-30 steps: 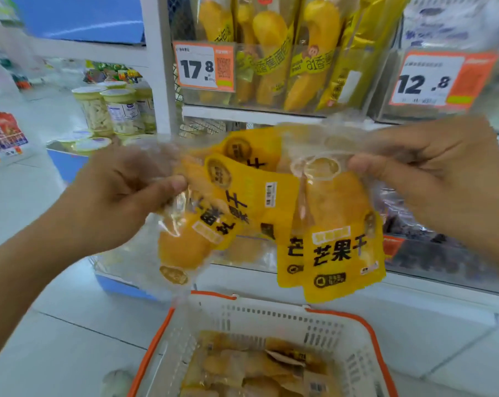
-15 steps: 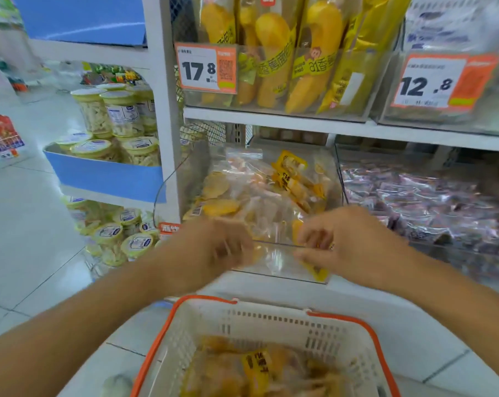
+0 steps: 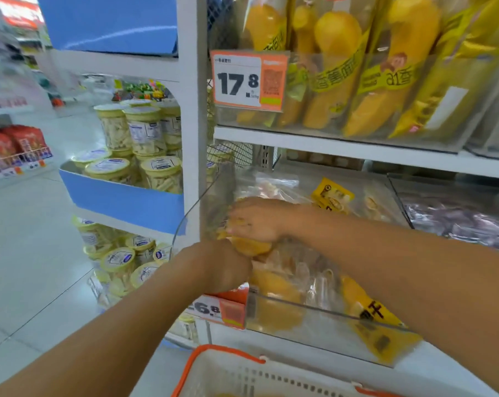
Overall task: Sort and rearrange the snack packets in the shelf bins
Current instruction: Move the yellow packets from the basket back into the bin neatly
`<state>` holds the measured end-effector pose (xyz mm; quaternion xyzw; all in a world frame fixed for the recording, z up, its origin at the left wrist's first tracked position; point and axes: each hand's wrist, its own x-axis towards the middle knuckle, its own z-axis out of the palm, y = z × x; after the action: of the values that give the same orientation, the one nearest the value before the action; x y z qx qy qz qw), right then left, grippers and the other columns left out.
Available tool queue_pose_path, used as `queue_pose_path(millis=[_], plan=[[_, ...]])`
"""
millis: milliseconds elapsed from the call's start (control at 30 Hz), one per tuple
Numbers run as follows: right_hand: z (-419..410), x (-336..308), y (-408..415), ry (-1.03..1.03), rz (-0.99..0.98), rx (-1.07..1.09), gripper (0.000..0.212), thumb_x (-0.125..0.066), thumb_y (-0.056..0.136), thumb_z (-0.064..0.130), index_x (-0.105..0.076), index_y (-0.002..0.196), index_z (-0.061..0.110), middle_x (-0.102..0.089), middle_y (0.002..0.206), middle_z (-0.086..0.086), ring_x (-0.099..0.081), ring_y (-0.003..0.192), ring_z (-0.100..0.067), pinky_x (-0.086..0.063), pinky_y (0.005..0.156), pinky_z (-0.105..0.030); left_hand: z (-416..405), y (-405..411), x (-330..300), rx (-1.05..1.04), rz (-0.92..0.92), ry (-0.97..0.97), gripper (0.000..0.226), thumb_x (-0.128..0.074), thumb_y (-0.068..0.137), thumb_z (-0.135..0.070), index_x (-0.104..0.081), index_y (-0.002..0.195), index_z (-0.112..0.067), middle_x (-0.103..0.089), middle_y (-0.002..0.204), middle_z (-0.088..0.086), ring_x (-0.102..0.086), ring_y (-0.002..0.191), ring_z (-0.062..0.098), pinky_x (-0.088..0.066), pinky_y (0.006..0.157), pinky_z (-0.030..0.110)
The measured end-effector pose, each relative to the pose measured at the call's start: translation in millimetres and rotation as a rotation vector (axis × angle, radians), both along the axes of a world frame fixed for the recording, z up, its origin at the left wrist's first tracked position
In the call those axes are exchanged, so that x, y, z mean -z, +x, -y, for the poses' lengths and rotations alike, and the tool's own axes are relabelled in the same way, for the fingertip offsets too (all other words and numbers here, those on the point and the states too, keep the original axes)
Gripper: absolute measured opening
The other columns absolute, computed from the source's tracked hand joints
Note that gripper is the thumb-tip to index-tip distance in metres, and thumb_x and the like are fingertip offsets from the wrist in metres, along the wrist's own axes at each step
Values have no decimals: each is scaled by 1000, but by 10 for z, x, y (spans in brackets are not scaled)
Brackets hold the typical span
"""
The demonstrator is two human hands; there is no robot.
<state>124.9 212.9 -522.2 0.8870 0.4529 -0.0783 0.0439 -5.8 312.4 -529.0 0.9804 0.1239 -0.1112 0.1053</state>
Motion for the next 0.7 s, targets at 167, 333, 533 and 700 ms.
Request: queue_pose_path(millis=[167, 333, 533, 700], plan=[[-327, 71, 71, -110, 27, 31, 52, -39, 93, 62, -61, 123, 26, -63, 115, -3, -57, 108, -27, -48, 88, -38, -101, -79, -78, -1, 36, -214, 28, -49, 84, -45, -62, 92, -21, -63, 97, 1, -60, 86, 19, -49, 73, 30], [-51, -47, 3, -151, -387, 108, 52, -46, 89, 58, -70, 108, 16, -70, 106, -5, -63, 104, -27, -49, 98, -41, -152, 8, -237, 18, -15, -302, 27, -51, 96, -37, -58, 107, -14, -57, 97, 2, -52, 82, 13, -39, 63, 24], [746, -375, -76, -186, -426, 170, 34, -38, 88, 75, -66, 82, 57, -63, 83, 37, -56, 83, 11, -43, 92, -28, -126, 59, -192, 239, -249, -188, 39, -31, 107, -29, -48, 138, -12, -51, 137, 17, -50, 125, 33, -41, 104, 39], [562, -608, 182, 206, 184, 235, 57, -60, 92, 56, -55, 137, 22, -59, 138, -6, -57, 121, -25, -46, 102, -36, -181, 60, -193, 270, -184, -230, 43, -41, 104, -42, -53, 138, -19, -56, 138, 4, -53, 124, 22, -41, 101, 32]])
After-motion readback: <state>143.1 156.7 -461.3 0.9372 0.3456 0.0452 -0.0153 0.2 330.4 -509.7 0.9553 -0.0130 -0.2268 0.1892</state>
